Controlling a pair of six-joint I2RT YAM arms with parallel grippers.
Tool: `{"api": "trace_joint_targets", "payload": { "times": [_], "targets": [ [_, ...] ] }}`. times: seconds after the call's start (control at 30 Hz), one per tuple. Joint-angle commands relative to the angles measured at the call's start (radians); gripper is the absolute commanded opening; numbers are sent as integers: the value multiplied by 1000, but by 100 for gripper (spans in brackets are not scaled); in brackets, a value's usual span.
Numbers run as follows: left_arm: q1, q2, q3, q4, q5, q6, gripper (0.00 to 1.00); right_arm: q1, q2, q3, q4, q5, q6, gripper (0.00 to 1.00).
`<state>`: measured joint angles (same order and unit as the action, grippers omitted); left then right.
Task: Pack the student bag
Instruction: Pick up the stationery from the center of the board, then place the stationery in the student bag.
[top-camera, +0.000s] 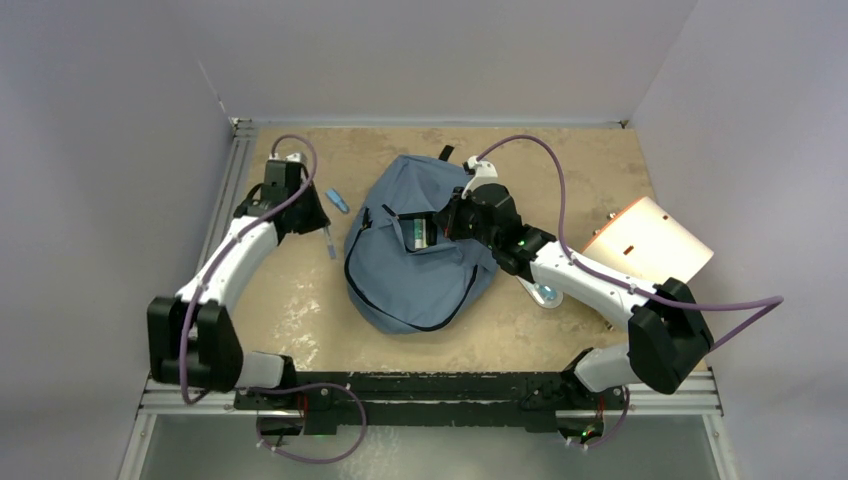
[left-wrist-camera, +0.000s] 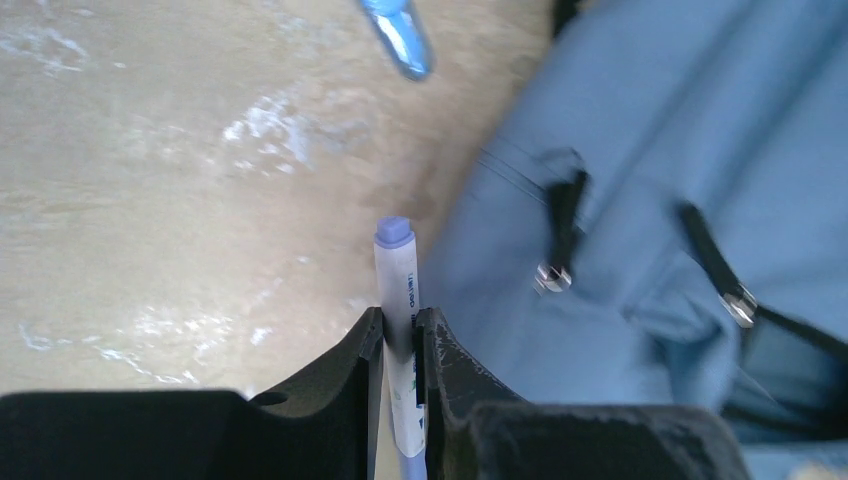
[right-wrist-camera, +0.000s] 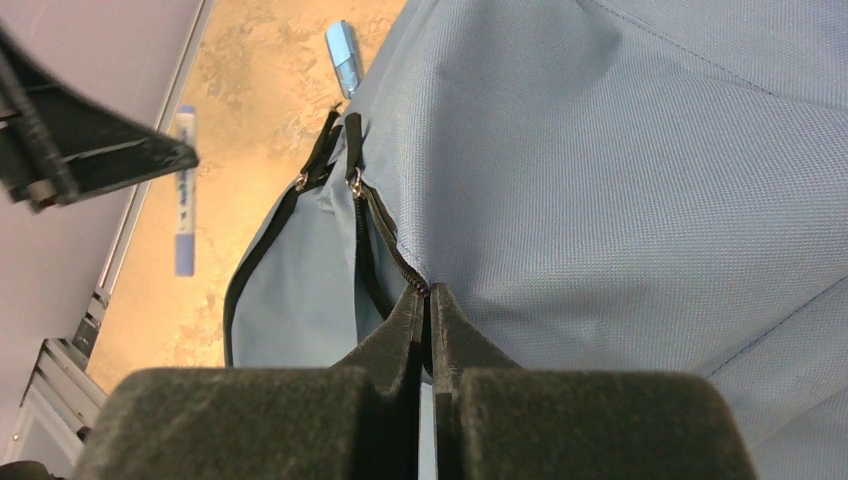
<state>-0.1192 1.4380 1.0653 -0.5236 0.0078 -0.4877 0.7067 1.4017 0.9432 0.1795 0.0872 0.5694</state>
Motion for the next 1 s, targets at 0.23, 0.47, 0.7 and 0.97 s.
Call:
{"api": "trace_joint_targets", "payload": {
  "times": [0.23,0.47,0.7,0.97],
  "targets": [
    [-155,-332,-172,117,317,-47,0,13,-15,45,90,19,39,0],
    [-239,-389,-226,179,380,-135,0,13,-9,50,96,31,47,0],
    [-375,-336,-232,295,370,-201,0,13,-4,45,115,23,59,0],
    [-437,-170,-193,417,381,-260,0,13,-21,41,103,26,58,0]
  ]
}}
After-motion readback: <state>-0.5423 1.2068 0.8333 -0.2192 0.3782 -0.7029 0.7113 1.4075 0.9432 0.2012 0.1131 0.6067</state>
